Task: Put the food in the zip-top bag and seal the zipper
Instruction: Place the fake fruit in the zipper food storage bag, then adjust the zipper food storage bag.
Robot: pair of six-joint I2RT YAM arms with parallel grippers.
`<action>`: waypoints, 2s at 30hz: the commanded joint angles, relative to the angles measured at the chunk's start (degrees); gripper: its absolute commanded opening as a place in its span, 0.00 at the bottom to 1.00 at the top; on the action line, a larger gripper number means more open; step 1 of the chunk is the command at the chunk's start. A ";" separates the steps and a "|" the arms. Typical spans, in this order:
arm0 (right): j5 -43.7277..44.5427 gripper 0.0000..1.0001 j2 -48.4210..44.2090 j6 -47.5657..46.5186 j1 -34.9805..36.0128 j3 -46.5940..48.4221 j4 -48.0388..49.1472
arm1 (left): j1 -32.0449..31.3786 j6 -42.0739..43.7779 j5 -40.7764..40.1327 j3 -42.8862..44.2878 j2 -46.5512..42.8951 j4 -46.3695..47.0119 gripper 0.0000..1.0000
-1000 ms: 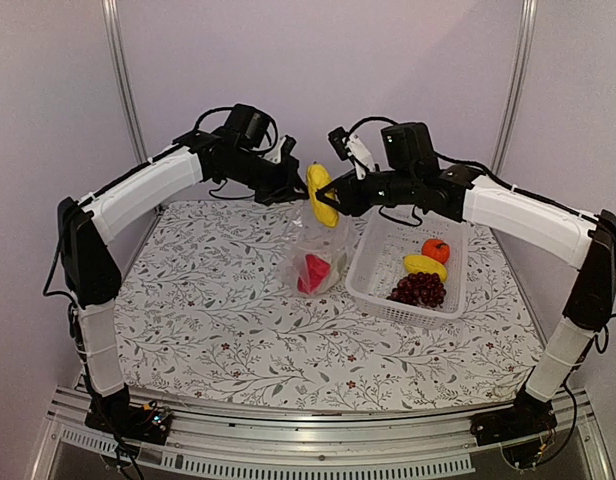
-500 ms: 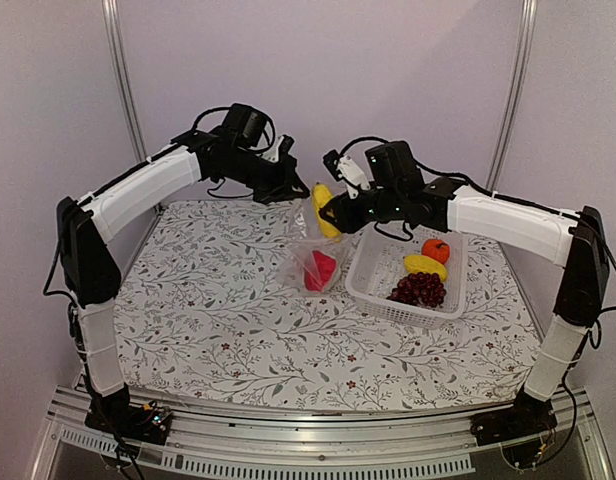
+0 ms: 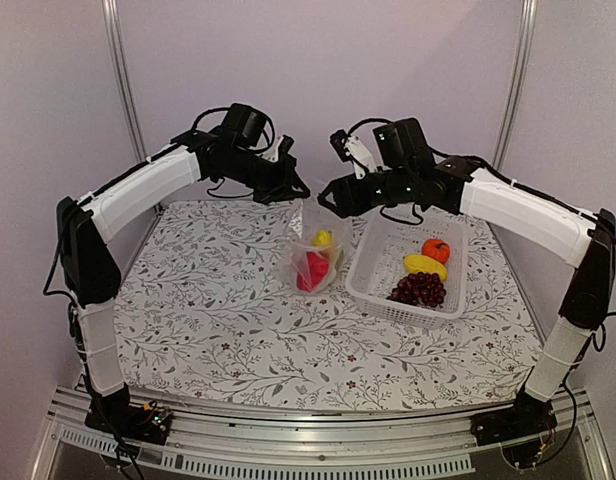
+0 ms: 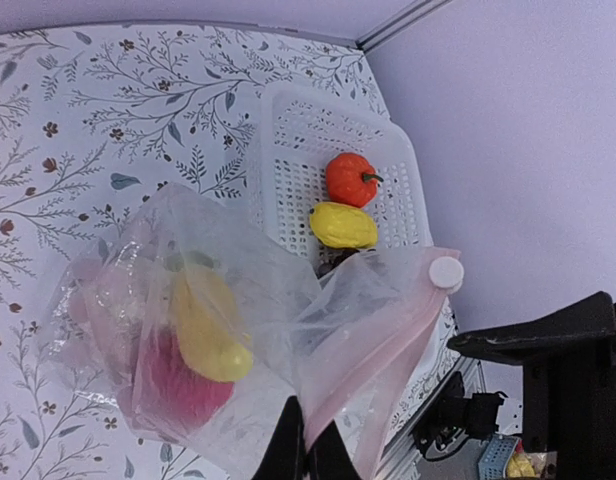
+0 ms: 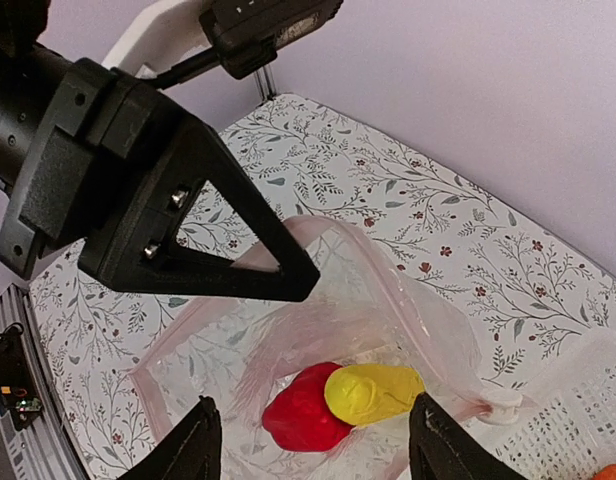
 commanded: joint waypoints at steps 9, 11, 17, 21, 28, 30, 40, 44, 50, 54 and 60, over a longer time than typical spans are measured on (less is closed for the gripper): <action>4.83 0.53 -4.78 12.17 0.40 0.47 -19.34 | 0.41 1.13 -0.49 -0.24 -0.06 1.36 0.01; 4.89 0.48 -4.11 13.05 0.10 0.26 -20.41 | 0.31 1.68 0.37 -0.12 0.12 1.53 0.01; 1.10 0.39 2.14 16.14 -2.06 4.52 -23.64 | 0.08 2.06 1.31 -0.12 0.09 1.85 0.01; -4.89 0.30 5.85 20.17 -5.15 7.17 -23.38 | -0.29 2.58 1.04 -0.95 -0.60 1.74 0.06; -8.93 0.00 8.28 22.74 -6.41 13.47 -23.21 | -3.22 8.46 -8.56 -3.91 -4.19 -4.60 0.28; -9.13 0.00 8.02 22.92 -6.37 14.74 -23.84 | -4.34 10.11 -10.63 -4.24 -4.97 -6.76 0.31; -11.42 0.02 12.60 22.76 -6.67 26.99 -33.72 | -7.66 10.45 -31.40 8.42 -0.19 -22.53 0.04; -14.77 0.04 17.40 22.59 -6.90 35.28 -37.78 | -7.86 9.42 -42.56 14.33 -0.48 -26.57 0.00; -18.01 0.07 16.99 22.88 -6.90 35.66 -32.90 | -8.88 10.80 -42.24 15.24 -0.31 -26.36 0.00; -18.79 0.14 17.86 22.37 -7.07 35.25 -33.80 | -9.72 10.86 -39.97 14.24 2.01 -26.78 0.00; -18.55 0.26 17.98 21.67 -7.37 33.25 -35.34 | -9.96 10.10 -38.36 14.80 4.04 -25.22 0.00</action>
